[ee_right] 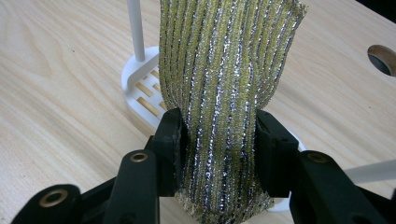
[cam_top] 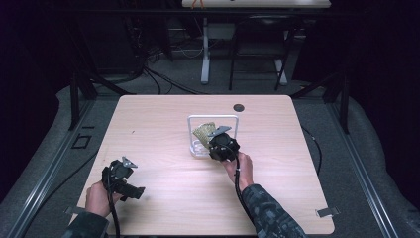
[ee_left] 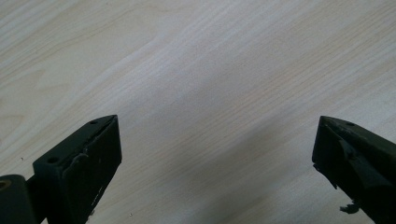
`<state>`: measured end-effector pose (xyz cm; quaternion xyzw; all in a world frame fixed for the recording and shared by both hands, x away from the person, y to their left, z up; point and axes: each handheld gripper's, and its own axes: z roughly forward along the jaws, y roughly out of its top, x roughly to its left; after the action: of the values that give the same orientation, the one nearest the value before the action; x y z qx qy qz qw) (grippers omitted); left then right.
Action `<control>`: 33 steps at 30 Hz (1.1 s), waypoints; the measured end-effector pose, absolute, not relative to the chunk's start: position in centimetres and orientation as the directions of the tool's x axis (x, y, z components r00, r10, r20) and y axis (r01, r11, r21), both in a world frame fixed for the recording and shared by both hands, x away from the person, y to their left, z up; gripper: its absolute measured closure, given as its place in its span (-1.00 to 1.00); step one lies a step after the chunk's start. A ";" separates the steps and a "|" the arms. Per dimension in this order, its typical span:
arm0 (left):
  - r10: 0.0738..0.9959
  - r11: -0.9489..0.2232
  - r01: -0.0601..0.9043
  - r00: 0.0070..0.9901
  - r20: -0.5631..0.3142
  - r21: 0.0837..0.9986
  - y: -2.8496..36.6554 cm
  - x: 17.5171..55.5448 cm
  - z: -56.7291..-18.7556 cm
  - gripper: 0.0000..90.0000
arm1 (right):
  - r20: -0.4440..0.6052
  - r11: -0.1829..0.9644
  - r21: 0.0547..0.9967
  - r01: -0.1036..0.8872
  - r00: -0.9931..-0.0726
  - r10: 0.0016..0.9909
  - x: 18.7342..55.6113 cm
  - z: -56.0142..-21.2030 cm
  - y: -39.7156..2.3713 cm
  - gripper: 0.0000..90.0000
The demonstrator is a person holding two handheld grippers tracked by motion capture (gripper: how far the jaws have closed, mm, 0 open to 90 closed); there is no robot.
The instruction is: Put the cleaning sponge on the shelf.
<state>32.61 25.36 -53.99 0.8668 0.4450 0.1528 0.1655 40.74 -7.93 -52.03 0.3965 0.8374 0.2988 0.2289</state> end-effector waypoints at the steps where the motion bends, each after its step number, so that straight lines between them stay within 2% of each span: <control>1: 0.821 -0.550 0.720 0.558 0.117 0.423 25.4 32.6 -54.0 -0.97 | -0.148 0.509 0.680 0.528 -0.581 0.800 40.8 -52.1 -7.9 0.28; 33: 0.818 -0.556 0.720 0.563 0.117 0.416 25.3 32.6 -54.1 -0.97 | -0.112 0.487 0.630 0.605 -0.550 0.827 42.5 -53.9 -7.2 0.22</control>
<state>32.57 25.26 -54.10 0.8690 0.4424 0.1502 0.1628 42.50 -7.23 -53.90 0.4274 0.8376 0.2715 0.2052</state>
